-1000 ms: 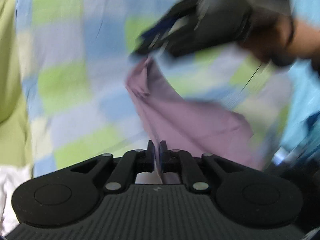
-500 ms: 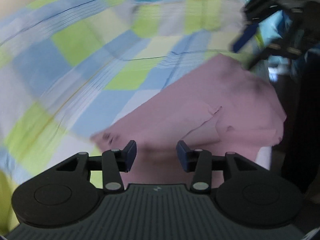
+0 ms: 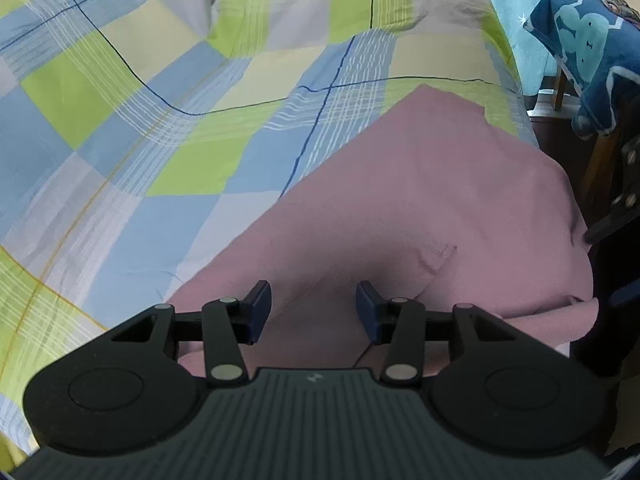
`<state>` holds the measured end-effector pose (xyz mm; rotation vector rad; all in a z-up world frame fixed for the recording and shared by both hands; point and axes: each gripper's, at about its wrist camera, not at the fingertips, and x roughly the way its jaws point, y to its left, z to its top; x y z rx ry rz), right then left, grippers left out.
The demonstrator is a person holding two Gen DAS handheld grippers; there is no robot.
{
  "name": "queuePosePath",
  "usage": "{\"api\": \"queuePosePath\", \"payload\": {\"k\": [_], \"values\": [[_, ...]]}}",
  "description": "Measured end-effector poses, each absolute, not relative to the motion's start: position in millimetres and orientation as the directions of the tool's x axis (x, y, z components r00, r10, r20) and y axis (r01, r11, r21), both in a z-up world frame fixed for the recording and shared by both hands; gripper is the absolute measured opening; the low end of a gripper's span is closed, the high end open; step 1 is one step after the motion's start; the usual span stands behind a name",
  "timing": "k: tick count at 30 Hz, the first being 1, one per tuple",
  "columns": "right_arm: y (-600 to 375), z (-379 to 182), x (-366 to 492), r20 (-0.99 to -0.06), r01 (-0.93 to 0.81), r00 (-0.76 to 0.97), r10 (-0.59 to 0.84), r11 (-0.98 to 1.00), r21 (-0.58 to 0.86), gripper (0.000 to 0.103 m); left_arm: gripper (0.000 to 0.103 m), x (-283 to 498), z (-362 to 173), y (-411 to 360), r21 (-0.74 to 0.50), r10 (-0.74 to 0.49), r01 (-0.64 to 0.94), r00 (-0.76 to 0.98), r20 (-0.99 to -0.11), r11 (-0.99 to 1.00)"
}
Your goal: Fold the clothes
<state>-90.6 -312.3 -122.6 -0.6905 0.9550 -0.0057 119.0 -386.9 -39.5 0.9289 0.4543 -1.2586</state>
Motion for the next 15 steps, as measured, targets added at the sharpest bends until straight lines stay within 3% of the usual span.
{"api": "queuePosePath", "payload": {"k": [4,6,12,15], "values": [[-312,-130,-90,-0.731,-0.292,0.602,-0.323,0.763,-0.577,0.048,0.044,121,-38,-384,0.340,-0.612,0.940,0.281,-0.739,0.021],[-315,-123,-93,-0.733,-0.270,0.604,-0.315,0.784,-0.559,0.028,0.048,121,-35,-381,0.344,-0.621,0.939,0.274,-0.735,0.007],[-326,-97,-103,-0.680,-0.160,0.645,-0.350,0.808,-0.568,0.000,0.056,118,-34,-377,0.352,-0.630,0.936,0.263,-0.730,-0.016],[-335,-88,-103,-0.658,-0.104,0.655,-0.371,0.819,-0.565,0.000,0.060,116,-35,-376,0.353,-0.633,0.935,0.258,-0.730,-0.026]]}}
